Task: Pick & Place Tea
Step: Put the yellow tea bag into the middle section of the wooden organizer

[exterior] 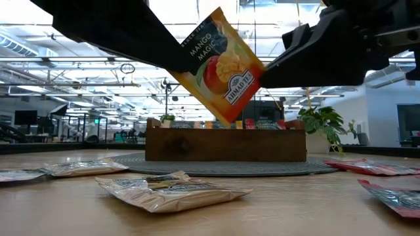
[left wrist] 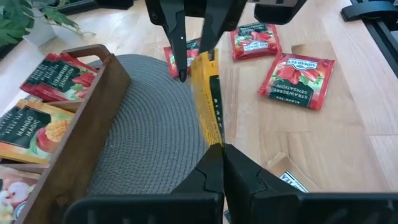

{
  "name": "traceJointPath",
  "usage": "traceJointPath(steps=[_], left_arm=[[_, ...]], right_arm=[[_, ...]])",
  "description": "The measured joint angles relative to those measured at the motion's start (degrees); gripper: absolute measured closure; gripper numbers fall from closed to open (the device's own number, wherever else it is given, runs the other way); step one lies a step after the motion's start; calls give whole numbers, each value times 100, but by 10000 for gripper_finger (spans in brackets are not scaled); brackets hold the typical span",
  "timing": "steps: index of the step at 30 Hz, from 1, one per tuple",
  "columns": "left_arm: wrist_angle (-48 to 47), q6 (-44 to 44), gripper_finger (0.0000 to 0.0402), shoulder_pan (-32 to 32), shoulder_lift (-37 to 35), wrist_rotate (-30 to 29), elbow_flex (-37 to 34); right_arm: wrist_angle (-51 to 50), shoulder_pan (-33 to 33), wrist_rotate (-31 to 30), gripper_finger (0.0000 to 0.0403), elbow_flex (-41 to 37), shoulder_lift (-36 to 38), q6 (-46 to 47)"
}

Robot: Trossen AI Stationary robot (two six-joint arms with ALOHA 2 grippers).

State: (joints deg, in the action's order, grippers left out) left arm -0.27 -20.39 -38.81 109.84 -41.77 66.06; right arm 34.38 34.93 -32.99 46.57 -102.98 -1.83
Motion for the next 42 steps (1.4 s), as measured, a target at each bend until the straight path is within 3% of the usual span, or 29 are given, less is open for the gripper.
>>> traceJointPath(steps=[8, 14, 19, 23, 28, 42], left_arm=[[-77, -11, 399, 0, -2, -21, 0], [-141, -115, 400, 44, -2, -21, 0], [-135, -183, 400, 109, -2, -19, 0], [-133, -218, 400, 129, -2, 86, 0], [-141, -200, 400, 163, -2, 105, 2], [-65, -214, 400, 437, 160, 348, 4]], right_arm=[[-744, 14, -5, 262, 0, 297, 463], [-644, 55, 35, 221, 0, 996, 533], [-402, -93, 1023, 223, 7, 1032, 746], [-398, -258, 1116, 230, 7, 830, 911], [-106, -490, 1954, 231, 9, 593, 1174], [52, -680, 1963, 232, 184, 285, 1278]])
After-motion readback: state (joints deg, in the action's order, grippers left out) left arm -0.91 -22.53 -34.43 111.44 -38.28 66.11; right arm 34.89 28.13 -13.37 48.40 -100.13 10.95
